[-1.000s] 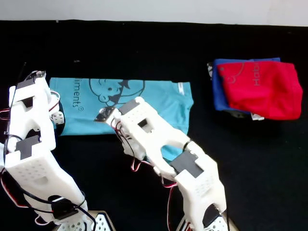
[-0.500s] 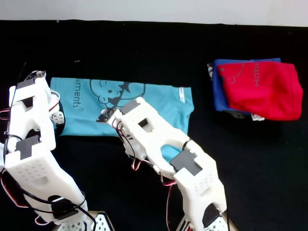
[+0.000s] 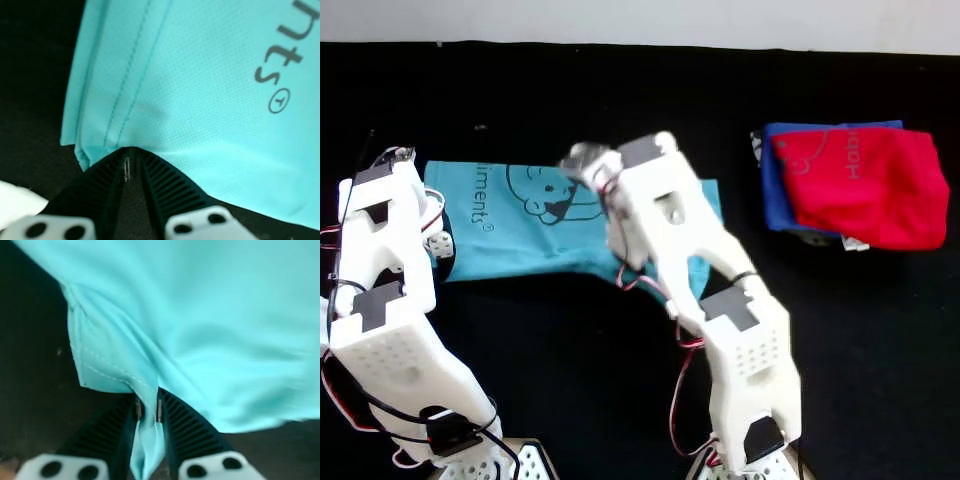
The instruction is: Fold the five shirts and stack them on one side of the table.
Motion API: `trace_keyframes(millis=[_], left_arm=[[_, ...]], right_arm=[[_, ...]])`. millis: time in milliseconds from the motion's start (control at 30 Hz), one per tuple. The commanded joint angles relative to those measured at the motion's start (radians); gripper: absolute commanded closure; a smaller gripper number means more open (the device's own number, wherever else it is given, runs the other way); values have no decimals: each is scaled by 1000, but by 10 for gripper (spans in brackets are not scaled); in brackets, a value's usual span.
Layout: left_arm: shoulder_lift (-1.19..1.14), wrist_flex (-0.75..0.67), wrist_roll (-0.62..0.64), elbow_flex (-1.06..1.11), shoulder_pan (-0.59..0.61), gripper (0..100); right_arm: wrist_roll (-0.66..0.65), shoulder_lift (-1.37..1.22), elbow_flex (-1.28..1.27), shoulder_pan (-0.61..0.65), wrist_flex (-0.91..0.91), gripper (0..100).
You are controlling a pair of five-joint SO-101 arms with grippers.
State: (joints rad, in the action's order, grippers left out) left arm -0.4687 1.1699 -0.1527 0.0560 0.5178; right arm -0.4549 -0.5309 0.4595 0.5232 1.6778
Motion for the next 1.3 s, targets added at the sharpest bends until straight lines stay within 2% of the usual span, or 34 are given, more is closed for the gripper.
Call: trace_keyframes(millis=[0, 167, 367, 467, 700, 767, 833, 867, 900, 1000, 1267], left_arm=[[-2, -40, 9, 2, -2, 991], [-2, -40, 9, 2, -2, 991], [-2, -40, 9, 2, -2, 991], [-2, -40, 9, 2, -2, 991], [-2, -40, 9, 2, -2, 991], [-2, -41, 9, 2, -2, 991], [-2, -41, 9, 2, -2, 991], [-2, -41, 9, 2, -2, 991], [-2, -41, 9, 2, -2, 991], [-2, -41, 9, 2, -2, 991], [-2, -41, 9, 2, -2, 991]], right_arm=[[-8, -22, 130, -76, -13, 993], [-2, -173, 246, -140, -102, 977], [178, -317, 526, -150, -102, 765], [245, -369, 642, -150, -93, 727], [250, -387, 816, -125, 91, 735], [250, -364, 819, -124, 88, 817], [250, -335, 816, -120, 88, 972], [250, -314, 805, -120, 88, 998], [250, -289, 783, -120, 90, 971], [250, -163, 647, -119, 90, 994], [250, 206, -90, 35, 36, 992]])
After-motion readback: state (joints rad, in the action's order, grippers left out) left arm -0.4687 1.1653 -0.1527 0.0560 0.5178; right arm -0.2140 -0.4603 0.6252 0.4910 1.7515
